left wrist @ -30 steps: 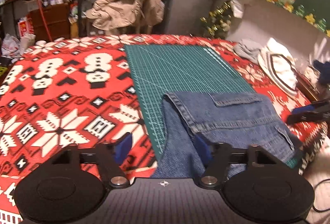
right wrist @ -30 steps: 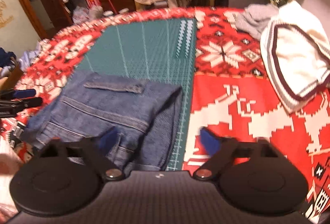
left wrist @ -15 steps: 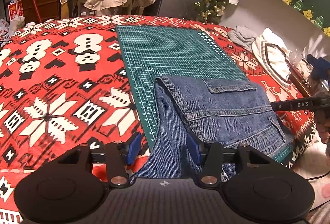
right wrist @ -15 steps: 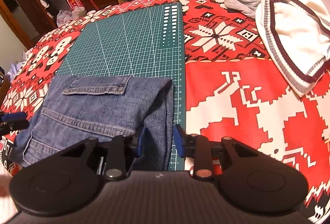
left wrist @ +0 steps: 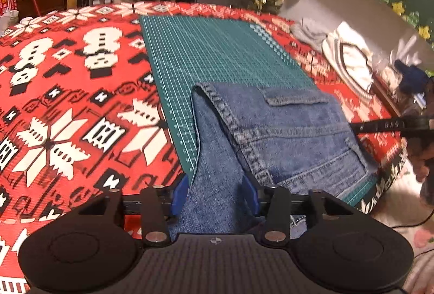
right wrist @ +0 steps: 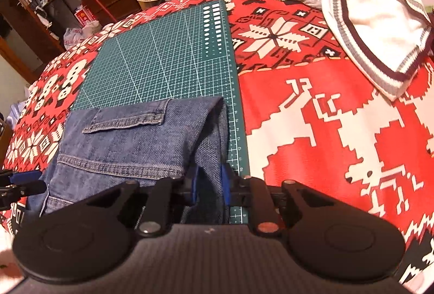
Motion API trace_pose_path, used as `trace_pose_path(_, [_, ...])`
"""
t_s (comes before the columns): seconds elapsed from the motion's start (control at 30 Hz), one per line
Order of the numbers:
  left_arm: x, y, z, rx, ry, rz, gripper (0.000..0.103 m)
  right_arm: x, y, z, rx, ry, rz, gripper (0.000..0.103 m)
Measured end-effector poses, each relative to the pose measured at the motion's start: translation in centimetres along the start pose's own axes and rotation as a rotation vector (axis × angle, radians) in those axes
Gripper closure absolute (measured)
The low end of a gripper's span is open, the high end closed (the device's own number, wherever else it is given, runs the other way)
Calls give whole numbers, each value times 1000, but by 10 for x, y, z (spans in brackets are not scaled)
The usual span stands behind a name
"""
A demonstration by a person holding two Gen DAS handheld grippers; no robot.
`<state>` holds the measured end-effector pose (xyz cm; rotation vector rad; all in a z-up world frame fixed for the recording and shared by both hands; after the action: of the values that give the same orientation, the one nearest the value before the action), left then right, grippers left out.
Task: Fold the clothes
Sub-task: 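Open both grippers and grasp the folded edge of the shorts again, then lift the folded denim shorts off the green mat with both grippers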
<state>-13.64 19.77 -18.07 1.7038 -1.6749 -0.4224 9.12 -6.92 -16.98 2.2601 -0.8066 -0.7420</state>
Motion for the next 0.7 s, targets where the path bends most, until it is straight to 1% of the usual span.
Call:
trace_pose_path(0.03, [1, -2, 0, -13, -15, -15, 73, -1, 0, 0, 2, 11, -3, 94])
trace_pose_path(0.1, [1, -3, -1, -33, -24, -33, 90, -3, 1, 0, 9, 32, -9, 97])
trace_pose_path(0.13, [1, -3, -1, -36, -16, -35, 94, -4, 2, 1, 12, 39, -10, 99])
trace_pose_path(0.17, [0, -2, -2, -39, -7, -37, 96, -4, 3, 1, 14, 39, -14, 99])
trace_pose_path(0.27, [-2, 4, -5, -24, 43, -41, 98, -2, 6, 0, 21, 31, -35, 101])
trace_pose_path(0.4, [4, 22, -12, 49, 87, -40, 98, -3, 16, -8, 60, 31, -69, 101])
trace_pose_path(0.5, [11, 36, -17, 100, 121, -59, 98, -16, 19, -22, 94, 99, -99, 101])
trace_pose_path(0.63, [7, 54, -20, 166, 223, -110, 98, -37, 12, -50, 100, 179, -174, 101])
trace_pose_path(0.7, [0, 63, -21, 201, 282, -145, 98, -56, 5, -67, 99, 242, -215, 101])
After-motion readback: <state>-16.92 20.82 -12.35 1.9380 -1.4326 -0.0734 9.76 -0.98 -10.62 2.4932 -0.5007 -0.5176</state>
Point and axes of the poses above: each gripper's, at about its wrist camera, not at the fingertips, and y roughly against the way its jaws point, x to its right, z to its underside, the point moved 2 cm from there along -y, roughly the way its jaws point, and after that the axes turned 11 degrees about x, right-handed, at the moved point
